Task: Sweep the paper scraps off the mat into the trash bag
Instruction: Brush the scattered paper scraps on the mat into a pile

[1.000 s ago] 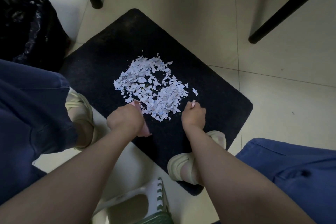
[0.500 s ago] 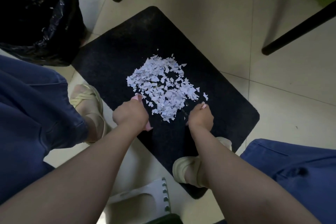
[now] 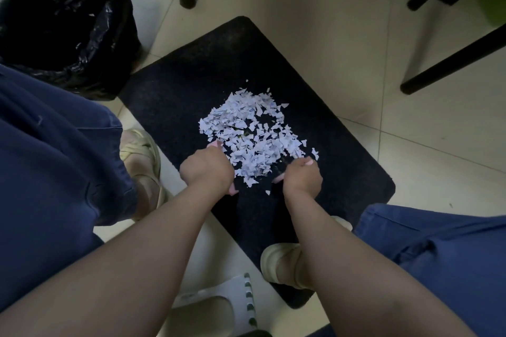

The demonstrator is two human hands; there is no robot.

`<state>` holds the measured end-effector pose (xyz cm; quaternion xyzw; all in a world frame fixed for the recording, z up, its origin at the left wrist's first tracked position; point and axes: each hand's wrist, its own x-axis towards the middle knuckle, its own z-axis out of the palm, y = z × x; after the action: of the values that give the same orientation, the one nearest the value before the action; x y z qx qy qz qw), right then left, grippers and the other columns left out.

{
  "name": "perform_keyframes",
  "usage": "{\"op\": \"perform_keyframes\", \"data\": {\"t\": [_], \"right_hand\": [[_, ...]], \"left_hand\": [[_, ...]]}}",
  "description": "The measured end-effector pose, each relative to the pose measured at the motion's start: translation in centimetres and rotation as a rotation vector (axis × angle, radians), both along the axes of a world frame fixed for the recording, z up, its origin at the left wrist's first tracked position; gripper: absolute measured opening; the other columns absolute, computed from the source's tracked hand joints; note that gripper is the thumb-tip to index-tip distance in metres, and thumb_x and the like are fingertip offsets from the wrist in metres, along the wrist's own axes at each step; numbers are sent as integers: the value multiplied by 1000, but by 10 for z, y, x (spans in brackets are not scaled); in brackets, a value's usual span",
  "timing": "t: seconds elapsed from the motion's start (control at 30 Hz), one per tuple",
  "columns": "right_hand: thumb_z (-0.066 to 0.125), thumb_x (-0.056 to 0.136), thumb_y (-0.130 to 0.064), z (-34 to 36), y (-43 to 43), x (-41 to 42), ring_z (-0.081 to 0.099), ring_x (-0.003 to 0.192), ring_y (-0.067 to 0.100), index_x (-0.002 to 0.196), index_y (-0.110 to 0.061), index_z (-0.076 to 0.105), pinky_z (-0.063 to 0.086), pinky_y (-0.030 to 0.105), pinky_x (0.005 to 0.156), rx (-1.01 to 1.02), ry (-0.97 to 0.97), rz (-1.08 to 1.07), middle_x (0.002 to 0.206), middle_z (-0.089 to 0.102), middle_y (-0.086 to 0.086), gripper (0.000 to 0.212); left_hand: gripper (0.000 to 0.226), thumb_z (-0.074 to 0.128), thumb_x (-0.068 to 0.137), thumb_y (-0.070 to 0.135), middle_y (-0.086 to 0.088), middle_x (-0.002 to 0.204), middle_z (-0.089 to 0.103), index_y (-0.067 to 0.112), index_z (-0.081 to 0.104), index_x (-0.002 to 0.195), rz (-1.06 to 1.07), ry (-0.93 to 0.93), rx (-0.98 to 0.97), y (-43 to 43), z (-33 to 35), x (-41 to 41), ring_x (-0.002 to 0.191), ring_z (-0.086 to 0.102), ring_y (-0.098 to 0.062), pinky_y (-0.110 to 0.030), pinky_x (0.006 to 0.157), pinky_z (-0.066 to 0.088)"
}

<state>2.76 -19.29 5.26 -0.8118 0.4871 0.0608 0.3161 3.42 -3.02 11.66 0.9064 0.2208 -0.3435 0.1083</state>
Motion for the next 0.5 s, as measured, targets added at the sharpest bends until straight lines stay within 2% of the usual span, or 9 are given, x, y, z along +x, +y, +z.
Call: {"op": "perform_keyframes", "data": {"t": [0.07, 0.1, 0.17, 0.23, 0.3, 0.4, 0.5], "right_hand": [[33, 102, -28, -6, -14, -10, 60, 106, 37, 134, -14, 51, 46, 38, 87, -47, 32, -53, 111, 66, 18, 39], [37, 101, -27, -10, -21, -13, 58, 111, 38, 138, -16, 48, 45, 39, 90, -47, 70, -68, 119, 63, 18, 40], [40, 101, -28, -17, -29, -20, 57, 115, 37, 134, -12, 50, 44, 39, 93, -2, 162, -43, 123, 62, 17, 38], [38, 100, -33, -25, -29, -22, 61, 108, 33, 118, -11, 61, 46, 36, 92, 88, 155, 14, 114, 68, 17, 36], [40, 99, -36, -27, -21, -21, 65, 96, 27, 107, -21, 66, 50, 33, 87, 179, 82, 74, 99, 73, 12, 31], [50, 96, -28, -27, -12, -18, 69, 85, 24, 99, -30, 69, 57, 42, 83, 312, -63, 54, 95, 72, 5, 20], [48, 98, -29, -19, -16, -15, 67, 74, 20, 100, -20, 69, 58, 42, 79, 308, -137, -50, 81, 67, 0, 23]], "left_hand": [[58, 67, 79, 15, -5, 117, 61, 19, 48, 134, 2, 5, -7, 0, -1, 0, 109, 59, -23, -29, 82, 46], [57, 67, 79, 15, -5, 117, 62, 19, 48, 133, 3, 11, -12, 0, -2, -1, 109, 59, -23, -29, 81, 46], [55, 67, 78, 15, -4, 115, 62, 19, 50, 131, -3, 30, -18, -1, -6, -6, 107, 60, -22, -29, 79, 46], [53, 66, 78, 15, -3, 113, 62, 17, 51, 129, -13, 34, -17, -2, -10, -10, 105, 60, -22, -29, 76, 45], [54, 66, 78, 15, -4, 113, 62, 18, 51, 130, -19, 30, -14, -4, -11, -8, 105, 60, -22, -29, 78, 46], [54, 65, 81, 17, -4, 113, 62, 21, 49, 132, -34, 38, -5, -9, -11, -3, 106, 60, -22, -30, 83, 47], [56, 67, 80, 20, -2, 111, 63, 22, 48, 132, -41, 50, 12, -13, -12, -1, 105, 60, -22, -30, 83, 47]]}}
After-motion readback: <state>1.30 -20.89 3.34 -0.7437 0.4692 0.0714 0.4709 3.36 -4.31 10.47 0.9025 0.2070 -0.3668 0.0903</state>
